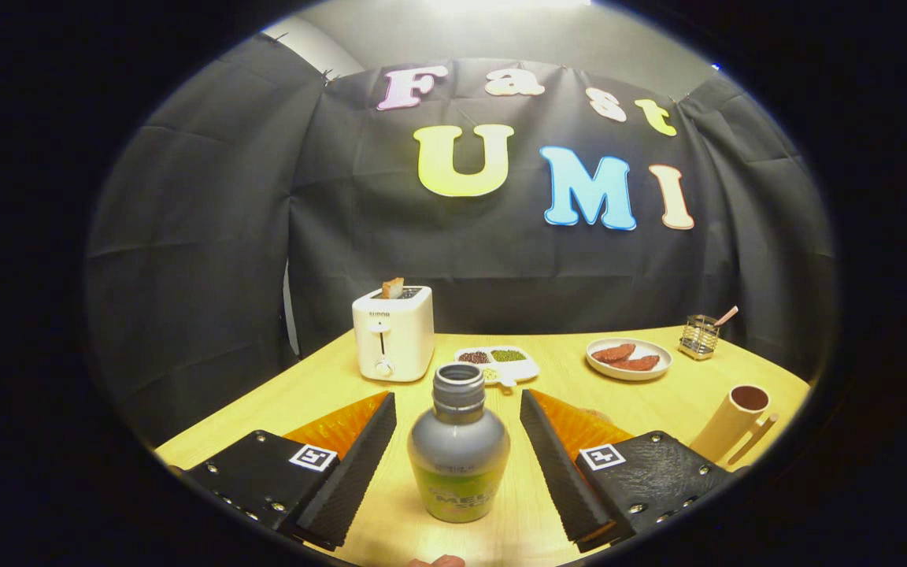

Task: Take the bottle from table, then pour the juice into the cup, finally place the bottle on the coaster

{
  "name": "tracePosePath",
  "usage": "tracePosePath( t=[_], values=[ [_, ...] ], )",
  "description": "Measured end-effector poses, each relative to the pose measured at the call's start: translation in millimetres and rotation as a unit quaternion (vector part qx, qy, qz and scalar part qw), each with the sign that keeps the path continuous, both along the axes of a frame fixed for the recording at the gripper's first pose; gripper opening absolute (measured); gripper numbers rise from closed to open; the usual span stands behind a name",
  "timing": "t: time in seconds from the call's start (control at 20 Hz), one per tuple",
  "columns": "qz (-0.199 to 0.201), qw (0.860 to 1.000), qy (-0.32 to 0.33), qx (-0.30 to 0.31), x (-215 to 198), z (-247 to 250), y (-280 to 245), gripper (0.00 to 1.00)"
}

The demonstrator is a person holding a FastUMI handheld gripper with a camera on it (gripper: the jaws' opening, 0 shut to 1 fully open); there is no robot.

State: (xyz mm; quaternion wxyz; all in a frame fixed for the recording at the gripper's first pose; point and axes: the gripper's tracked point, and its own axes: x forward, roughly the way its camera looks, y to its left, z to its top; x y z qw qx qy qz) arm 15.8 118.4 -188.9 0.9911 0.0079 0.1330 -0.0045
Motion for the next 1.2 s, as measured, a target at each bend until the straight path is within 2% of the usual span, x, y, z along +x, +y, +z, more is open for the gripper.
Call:
tracePosePath(
  t=[0.25,0.65,1.15,1.2],
  values=[
    [-0.008,1.0,0.024,-0.011,1.3,-25.1,-1.6,0.97],
    [-0.019,0.999,0.049,0.005,2.5,-54.7,-0.4,0.97],
    [-0.022,0.998,0.062,0.001,3.0,-66.1,3.9,0.97],
    [-0.021,0.998,0.059,0.001,1.7,-64.5,6.3,0.89]
  ],
)
